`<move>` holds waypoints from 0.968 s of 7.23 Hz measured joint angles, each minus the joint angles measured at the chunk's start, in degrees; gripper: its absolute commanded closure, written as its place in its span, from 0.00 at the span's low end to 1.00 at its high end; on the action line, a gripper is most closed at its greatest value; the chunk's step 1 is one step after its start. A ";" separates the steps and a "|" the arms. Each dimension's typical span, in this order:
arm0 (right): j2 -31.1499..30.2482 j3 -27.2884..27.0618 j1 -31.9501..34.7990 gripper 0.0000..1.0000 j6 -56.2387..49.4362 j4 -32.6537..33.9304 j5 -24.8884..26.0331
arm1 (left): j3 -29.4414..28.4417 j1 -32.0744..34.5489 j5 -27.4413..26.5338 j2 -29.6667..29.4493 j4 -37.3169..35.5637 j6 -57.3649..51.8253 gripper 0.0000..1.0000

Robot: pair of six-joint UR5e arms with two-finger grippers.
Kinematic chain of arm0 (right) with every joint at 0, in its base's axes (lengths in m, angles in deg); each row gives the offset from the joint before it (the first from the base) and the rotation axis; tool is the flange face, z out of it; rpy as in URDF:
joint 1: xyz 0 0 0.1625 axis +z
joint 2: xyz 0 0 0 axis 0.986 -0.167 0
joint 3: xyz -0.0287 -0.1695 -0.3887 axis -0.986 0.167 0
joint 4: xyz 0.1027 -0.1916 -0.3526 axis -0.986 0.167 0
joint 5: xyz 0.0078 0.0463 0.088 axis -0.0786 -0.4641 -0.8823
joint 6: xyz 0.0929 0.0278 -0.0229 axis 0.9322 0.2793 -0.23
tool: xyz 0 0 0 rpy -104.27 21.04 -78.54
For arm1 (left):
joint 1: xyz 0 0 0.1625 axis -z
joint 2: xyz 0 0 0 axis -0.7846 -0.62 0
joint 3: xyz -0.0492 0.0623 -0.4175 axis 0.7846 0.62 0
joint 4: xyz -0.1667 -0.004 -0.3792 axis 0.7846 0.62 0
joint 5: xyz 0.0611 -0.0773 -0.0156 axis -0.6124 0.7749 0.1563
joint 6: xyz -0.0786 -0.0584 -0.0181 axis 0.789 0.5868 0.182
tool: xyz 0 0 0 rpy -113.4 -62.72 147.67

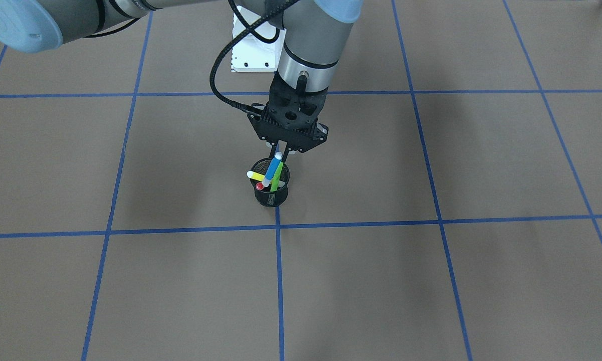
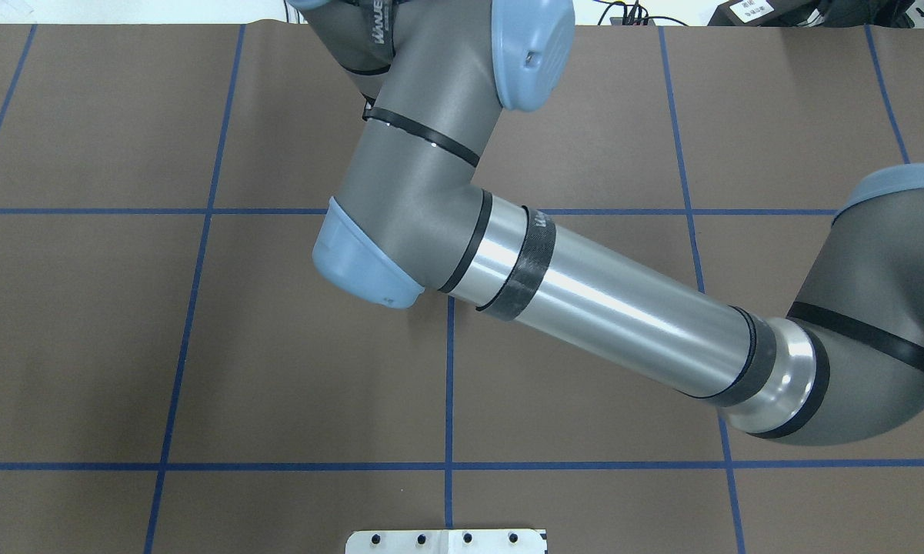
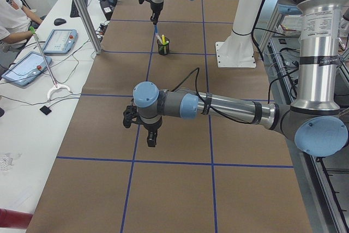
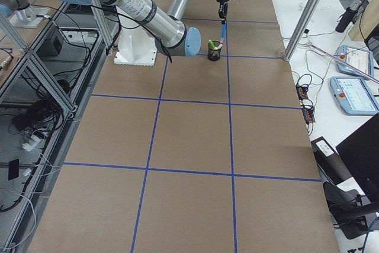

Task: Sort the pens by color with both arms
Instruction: 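Lift the blue marker up out of the cup with the right gripper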

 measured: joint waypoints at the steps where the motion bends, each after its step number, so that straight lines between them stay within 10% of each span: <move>1: 0.30 -1.94 2.43 1.00 0.06 -1.46 -0.24 | -0.02 0.00 0.00 0.00 0.01 0.00 0.00; 7: -22.63 2.11 10.12 1.00 -8.06 -47.05 13.90 | 0.53 0.00 0.06 0.00 0.20 0.08 0.00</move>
